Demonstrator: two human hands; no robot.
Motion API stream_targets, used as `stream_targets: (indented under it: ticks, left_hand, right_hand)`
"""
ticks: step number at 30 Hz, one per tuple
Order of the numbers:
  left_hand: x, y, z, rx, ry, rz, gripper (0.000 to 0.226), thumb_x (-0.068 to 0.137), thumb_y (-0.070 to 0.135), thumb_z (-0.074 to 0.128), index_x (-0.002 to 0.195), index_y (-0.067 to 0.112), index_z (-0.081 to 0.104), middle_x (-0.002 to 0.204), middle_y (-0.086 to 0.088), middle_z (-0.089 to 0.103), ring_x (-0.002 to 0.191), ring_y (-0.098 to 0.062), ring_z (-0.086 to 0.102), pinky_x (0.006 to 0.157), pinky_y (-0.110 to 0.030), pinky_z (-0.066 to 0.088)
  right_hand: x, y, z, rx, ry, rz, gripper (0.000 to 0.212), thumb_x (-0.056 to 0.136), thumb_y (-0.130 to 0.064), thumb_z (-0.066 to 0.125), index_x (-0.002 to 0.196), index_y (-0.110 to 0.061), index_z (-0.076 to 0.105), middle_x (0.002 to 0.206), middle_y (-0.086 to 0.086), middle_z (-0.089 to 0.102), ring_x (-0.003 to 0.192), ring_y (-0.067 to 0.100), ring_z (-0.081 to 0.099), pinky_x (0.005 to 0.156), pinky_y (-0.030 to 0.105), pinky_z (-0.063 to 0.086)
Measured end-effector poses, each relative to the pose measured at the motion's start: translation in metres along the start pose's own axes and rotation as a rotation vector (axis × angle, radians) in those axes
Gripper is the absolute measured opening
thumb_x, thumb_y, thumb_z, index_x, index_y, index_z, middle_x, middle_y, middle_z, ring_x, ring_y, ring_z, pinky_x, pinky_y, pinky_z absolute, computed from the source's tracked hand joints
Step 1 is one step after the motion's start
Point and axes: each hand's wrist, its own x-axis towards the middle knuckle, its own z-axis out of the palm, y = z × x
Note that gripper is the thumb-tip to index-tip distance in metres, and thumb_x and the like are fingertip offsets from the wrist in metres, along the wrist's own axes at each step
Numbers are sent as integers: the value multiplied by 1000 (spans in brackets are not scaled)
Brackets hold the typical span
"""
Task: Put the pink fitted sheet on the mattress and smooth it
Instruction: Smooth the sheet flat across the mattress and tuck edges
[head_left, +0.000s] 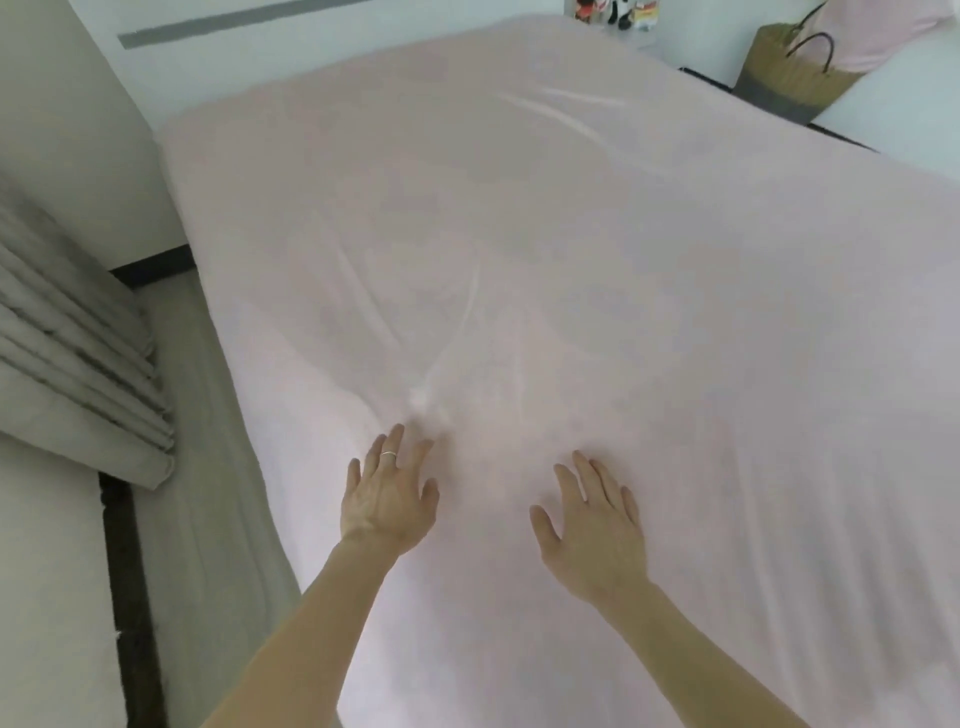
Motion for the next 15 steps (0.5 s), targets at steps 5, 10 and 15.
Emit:
stream_targets:
  ticks: [5, 10, 15]
  left_hand:
    - [92, -37, -12, -19, 99, -12, 60, 99, 55, 23, 153, 45, -2, 164, 5, -8, 151, -20, -8, 121, -49, 3]
    - [116, -65, 21, -30, 80, -62, 63, 89, 75, -3, 145, 54, -20, 159, 14, -26, 145, -13, -29, 119, -52, -10]
    - [125, -70, 28, -19, 33, -86, 68, 86, 78, 0, 143, 52, -27, 153, 16, -37, 141, -13, -37, 118, -52, -14]
  right_hand:
    - [103, -70, 8, 40, 29, -110, 72, 91, -66, 13, 157, -36, 12, 167, -7, -8, 153, 17, -12, 122, 46, -4]
    - [140, -19, 40, -92, -78, 88, 78, 87, -78, 3, 154, -44, -12, 162, -10, -25, 149, 15, -24, 121, 52, -12]
    - [107, 55, 35, -200, -189, 422, 83, 78, -83, -9, 150, -44, -24, 158, -10, -35, 148, 17, -30, 118, 58, -11]
